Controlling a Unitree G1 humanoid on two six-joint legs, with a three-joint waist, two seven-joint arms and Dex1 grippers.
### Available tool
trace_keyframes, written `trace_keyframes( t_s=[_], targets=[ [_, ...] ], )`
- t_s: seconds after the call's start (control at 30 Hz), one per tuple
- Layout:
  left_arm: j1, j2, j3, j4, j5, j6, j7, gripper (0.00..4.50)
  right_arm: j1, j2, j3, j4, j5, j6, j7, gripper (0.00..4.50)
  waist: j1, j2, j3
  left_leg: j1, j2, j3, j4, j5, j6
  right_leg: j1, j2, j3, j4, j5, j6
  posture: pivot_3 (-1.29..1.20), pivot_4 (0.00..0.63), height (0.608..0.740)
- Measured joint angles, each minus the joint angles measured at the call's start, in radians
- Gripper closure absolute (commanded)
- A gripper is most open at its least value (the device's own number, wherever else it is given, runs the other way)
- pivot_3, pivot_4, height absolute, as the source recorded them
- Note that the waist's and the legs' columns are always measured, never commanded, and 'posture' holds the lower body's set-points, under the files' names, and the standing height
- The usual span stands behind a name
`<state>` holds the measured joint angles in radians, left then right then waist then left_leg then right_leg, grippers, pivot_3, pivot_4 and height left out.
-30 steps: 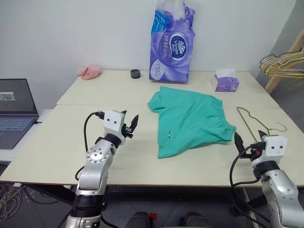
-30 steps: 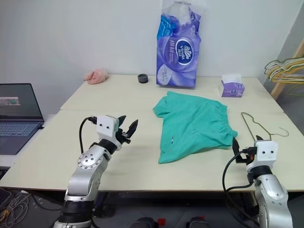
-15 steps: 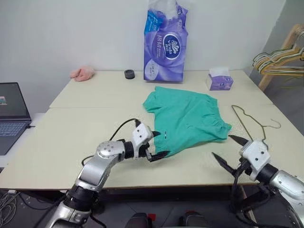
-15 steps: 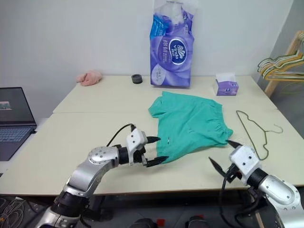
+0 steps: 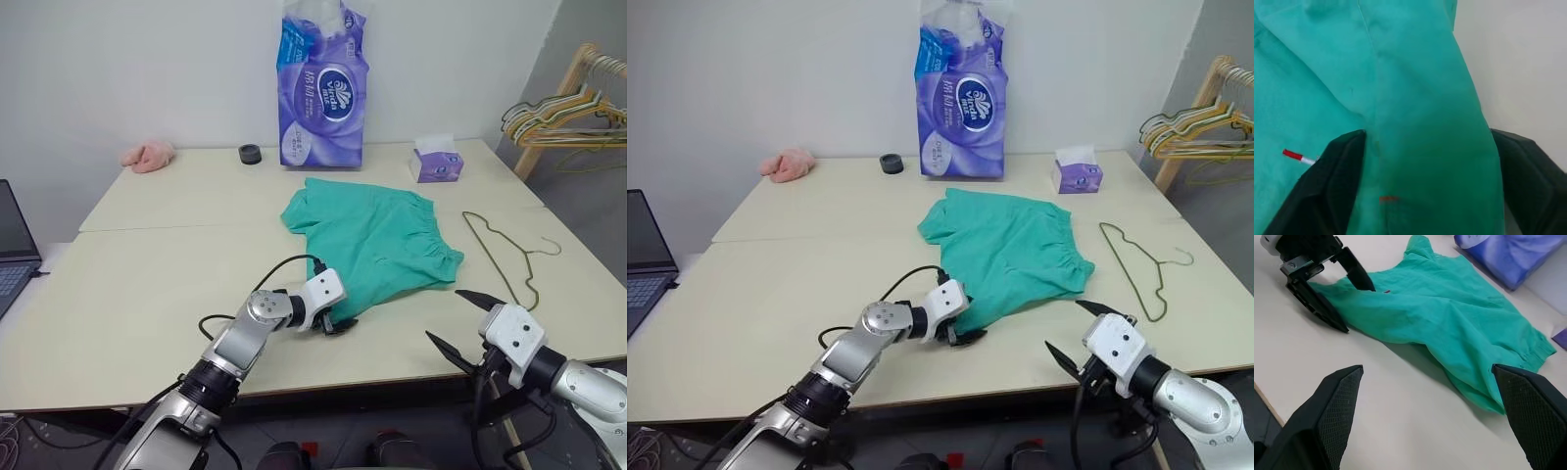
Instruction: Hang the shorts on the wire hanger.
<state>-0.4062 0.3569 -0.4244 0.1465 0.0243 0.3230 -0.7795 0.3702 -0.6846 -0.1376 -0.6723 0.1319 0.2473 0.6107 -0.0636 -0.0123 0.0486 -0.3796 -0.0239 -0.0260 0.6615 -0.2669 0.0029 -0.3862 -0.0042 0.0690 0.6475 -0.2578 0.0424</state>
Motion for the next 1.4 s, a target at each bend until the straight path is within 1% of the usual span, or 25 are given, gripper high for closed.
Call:
trace_keyframes(
  t_s=[0.07,0.13,0.27,0.3,0.33,0.43,0.6,0.67,0.77,0.93,1.07,1.17,1.27,1.4],
  targets=[
    [0.000,-0.001,0.000,0.003,0.003,-0.001,0.002,2.17,-0.013,-0.003,-0.003,0.052,-0.034,-0.033,-0.003,0.00,-0.001,0.000,0.000,0.000,0.000,0.001,0.000,0.000,0.000,0.000,0.000,0.000,0.000,0.000,0.000,-0.18,0.031,0.740],
    [0.000,0.005,0.001,0.003,0.003,-0.003,0.000,2.84,-0.038,-0.022,-0.004,0.111,-0.070,-0.075,-0.001,0.00,-0.003,0.000,0.000,0.000,0.000,0.002,0.000,0.000,0.000,0.000,0.000,0.000,0.000,0.000,0.000,-0.17,0.028,0.740],
    [0.002,0.035,0.020,0.003,0.001,-0.005,-0.010,4.08,-0.099,-0.096,-0.005,0.255,-0.156,-0.190,0.004,0.00,-0.005,0.000,0.000,0.001,0.000,0.002,0.000,0.000,0.000,-0.001,0.000,0.000,0.000,0.000,0.000,-0.16,0.023,0.740],
    [0.002,0.043,0.031,0.003,-0.001,-0.004,-0.011,4.33,-0.122,-0.112,0.002,0.296,-0.174,-0.220,0.013,0.00,-0.006,0.000,0.000,0.001,0.000,0.003,0.000,-0.001,0.000,-0.001,0.001,0.000,0.000,0.000,0.000,-0.16,0.023,0.740],
    [0.002,0.047,0.043,0.002,-0.004,-0.003,-0.015,4.47,-0.150,-0.135,0.011,0.342,-0.195,-0.252,0.024,0.00,-0.008,0.000,0.000,0.001,0.000,0.003,0.000,-0.001,0.000,-0.001,0.001,0.001,0.000,0.000,0.000,-0.15,0.020,0.740],
    [0.005,0.055,0.072,-0.004,-0.016,0.005,-0.021,4.47,-0.262,-0.179,0.065,0.474,-0.261,-0.349,0.043,0.00,-0.012,0.000,-0.001,0.001,0.000,0.003,0.000,-0.001,0.000,-0.001,0.001,0.001,0.000,0.000,0.001,-0.14,0.014,0.740],
    [0.007,0.067,0.112,-0.064,-0.061,0.050,-0.045,4.47,-0.508,-0.243,0.232,0.723,-0.433,-0.577,0.065,0.00,-0.021,0.001,-0.001,0.001,0.000,0.003,0.001,-0.001,0.000,-0.001,0.001,0.002,0.001,0.002,-0.002,-0.12,0.007,0.740],
    [0.002,0.076,0.124,-0.083,-0.072,0.063,-0.052,4.47,-0.582,-0.250,0.281,0.801,-0.485,-0.652,0.063,0.00,-0.021,0.001,-0.001,0.001,0.000,0.003,0.001,-0.001,0.000,-0.001,0.000,0.002,0.001,0.003,-0.003,-0.11,0.005,0.740],
    [-0.003,0.089,0.138,-0.104,-0.088,0.074,-0.064,4.47,-0.716,-0.249,0.376,0.960,-0.605,-0.766,0.035,0.00,-0.022,0.001,-0.001,0.001,0.000,0.003,0.001,-0.001,0.000,-0.001,0.000,0.002,0.001,0.003,-0.003,-0.10,0.003,0.740],
    [-0.013,0.106,0.155,-0.103,-0.095,0.080,-0.066,4.47,-0.902,-0.212,0.480,1.183,-0.747,-0.873,-0.041,0.00,-0.024,0.001,-0.001,0.001,0.000,0.003,0.001,-0.001,0.000,-0.001,-0.001,0.003,0.002,0.003,-0.004,-0.09,0.001,0.740],
    [-0.016,0.115,0.156,-0.104,-0.098,0.079,-0.072,4.47,-0.994,-0.161,0.534,1.290,-0.817,-0.906,-0.095,0.00,-0.025,0.001,-0.002,0.001,0.000,0.002,0.001,-0.001,0.000,-0.001,-0.004,0.003,0.003,0.003,-0.004,-0.09,0.001,0.740],
    [-0.015,0.121,0.156,-0.104,-0.098,0.077,-0.085,4.47,-1.032,-0.118,0.561,1.342,-0.832,-0.915,-0.114,0.00,-0.025,0.001,-0.002,0.001,0.000,0.001,0.001,-0.001,0.000,-0.001,-0.005,0.003,0.003,0.003,-0.004,-0.09,0.002,0.740],
    [-0.013,0.122,0.156,-0.104,-0.098,0.073,-0.087,4.50,-1.052,-0.092,0.573,1.382,-0.838,-0.909,-0.124,0.62,-0.025,0.001,-0.002,0.001,-0.001,0.001,0.002,-0.001,0.000,-0.001,-0.006,0.003,0.003,0.004,-0.004,-0.10,0.005,0.740],
    [-0.005,0.132,0.156,-0.104,-0.098,0.059,-0.100,4.50,-1.058,-0.078,0.573,1.392,-0.819,-0.883,-0.107,2.02,-0.027,0.001,-0.002,0.001,-0.001,0.001,0.002,-0.001,0.000,-0.001,-0.006,0.003,0.004,0.004,-0.004,-0.10,0.008,0.740]
  ],
)
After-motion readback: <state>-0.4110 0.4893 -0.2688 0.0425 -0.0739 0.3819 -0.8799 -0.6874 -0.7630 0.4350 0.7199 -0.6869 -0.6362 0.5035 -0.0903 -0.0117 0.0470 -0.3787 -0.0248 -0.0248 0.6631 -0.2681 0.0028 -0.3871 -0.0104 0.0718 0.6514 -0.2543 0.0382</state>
